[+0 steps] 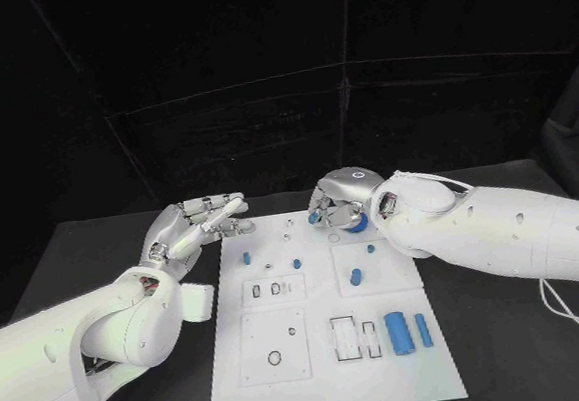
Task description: Assemble the parts on the task board
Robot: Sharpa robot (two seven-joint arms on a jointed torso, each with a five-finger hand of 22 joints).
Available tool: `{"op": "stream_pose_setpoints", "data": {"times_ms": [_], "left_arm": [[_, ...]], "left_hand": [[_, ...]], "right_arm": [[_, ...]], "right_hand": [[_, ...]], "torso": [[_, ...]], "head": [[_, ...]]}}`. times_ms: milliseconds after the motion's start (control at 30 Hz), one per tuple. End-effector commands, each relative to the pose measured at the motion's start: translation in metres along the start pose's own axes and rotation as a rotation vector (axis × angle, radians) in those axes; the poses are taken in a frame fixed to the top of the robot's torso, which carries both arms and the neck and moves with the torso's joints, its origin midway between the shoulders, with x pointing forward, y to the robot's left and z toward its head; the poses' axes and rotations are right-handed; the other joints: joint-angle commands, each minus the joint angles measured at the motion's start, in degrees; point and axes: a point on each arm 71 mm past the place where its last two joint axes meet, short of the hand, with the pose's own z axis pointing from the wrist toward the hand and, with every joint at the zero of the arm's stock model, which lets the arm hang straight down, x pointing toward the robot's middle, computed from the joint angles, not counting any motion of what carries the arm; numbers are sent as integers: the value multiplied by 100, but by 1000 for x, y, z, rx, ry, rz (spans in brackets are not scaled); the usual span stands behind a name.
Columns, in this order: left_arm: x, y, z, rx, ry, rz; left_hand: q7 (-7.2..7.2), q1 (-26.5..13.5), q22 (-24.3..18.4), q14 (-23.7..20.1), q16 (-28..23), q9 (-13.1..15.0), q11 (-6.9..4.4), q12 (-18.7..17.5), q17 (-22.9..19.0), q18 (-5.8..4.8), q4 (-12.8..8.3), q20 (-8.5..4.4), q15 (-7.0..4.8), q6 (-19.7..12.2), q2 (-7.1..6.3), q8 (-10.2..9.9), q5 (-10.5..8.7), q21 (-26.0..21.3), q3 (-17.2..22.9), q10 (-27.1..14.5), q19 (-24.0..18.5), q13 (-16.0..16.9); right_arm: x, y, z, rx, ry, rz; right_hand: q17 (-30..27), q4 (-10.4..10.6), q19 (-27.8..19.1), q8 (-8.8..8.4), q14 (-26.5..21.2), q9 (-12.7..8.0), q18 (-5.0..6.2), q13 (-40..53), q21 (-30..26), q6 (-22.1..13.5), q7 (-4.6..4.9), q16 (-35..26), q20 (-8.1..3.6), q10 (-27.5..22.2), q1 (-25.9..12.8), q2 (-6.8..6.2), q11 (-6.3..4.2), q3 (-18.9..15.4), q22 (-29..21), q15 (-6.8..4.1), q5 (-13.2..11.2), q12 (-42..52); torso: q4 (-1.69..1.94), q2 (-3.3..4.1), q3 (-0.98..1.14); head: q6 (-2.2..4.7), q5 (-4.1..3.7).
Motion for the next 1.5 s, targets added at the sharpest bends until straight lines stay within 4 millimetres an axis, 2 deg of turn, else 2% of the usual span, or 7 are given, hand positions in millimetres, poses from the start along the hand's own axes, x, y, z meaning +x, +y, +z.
{"op": "stream_pose_setpoints", "data": {"times_ms": [33, 133, 500, 667, 900, 1500], "left_arm": [[1, -2, 1, 3, 17, -4], [2, -3, 1, 4, 19, -5], [4, -6, 2, 9, 24, -6], [4, -7, 2, 10, 24, -5], [3, -8, 2, 11, 23, -4], [2, -9, 3, 12, 20, 0]], "left_hand": [[35, 35, -9, 22, -30, -6, 9, -20, 8, 74, -35, 8, 3, -51, 31, -29, -11, -38, 2, -32, 46, -6], [36, 35, -10, 22, -31, -6, 10, -20, 9, 74, -36, 8, 3, -52, 32, -29, -11, -39, 2, -32, 46, -6], [36, 30, -11, 22, -33, -5, 10, -22, 10, 74, -35, 9, 4, -52, 36, -31, -11, -40, 2, -34, 47, -6], [36, 30, -11, 22, -33, -5, 10, -22, 10, 74, -35, 9, 4, -52, 36, -31, -11, -40, 2, -34, 47, -6], [36, 30, -11, 22, -33, -5, 10, -22, 10, 74, -35, 9, 4, -52, 36, -31, -11, -40, 2, -34, 47, -6], [36, 27, -13, 22, -35, -5, 11, -24, 12, 73, -36, 9, 5, -52, 40, -33, -11, -43, 2, -35, 48, -5]], "right_arm": [[-5, -1, 6, 48, -70, 12], [-3, 2, 12, 55, -73, 15], [3, 11, 30, 75, -39, 7], [5, 10, 33, 90, -20, -5], [6, 16, 35, 77, -9, -7], [6, 22, 38, 63, -4, -8]], "right_hand": [[15, 76, 39, -28, 58, 90, -113, -10, 29, 76, -56, 54, -9, 30, -64, -37, 21, 2, 13, -39, -31, -43], [36, 117, 54, -41, 59, 89, -118, -11, 43, 72, -52, 75, -6, 28, -95, -67, 24, 0, 39, -36, -35, -46], [60, 132, 69, -47, 63, 88, -122, -12, 55, 69, -52, 94, -5, 21, -98, -70, 25, 8, 64, -35, -30, -49], [57, 159, 67, -57, 61, 86, -122, -14, 56, 65, -49, 99, -2, 14, -114, -85, 30, 13, 63, -32, -25, -51], [52, 181, 66, -65, 59, 85, -122, -14, 58, 62, -47, 102, 0, 8, -128, -105, 32, 14, 65, -29, -23, -51], [21, 222, 52, -89, 47, 80, -119, -16, 54, 46, -39, 94, 6, -16, -152, -169, 39, 12, 53, -23, -23, -55]], "torso": [[13, 7, -4], [25, 43, -18], [77, 114, -50], [86, 135, -63], [82, 142, -54], [78, 144, -64]], "head": [[3, -4], [56, -18], [68, -36], [69, -59], [50, -33], [5, -13]]}}
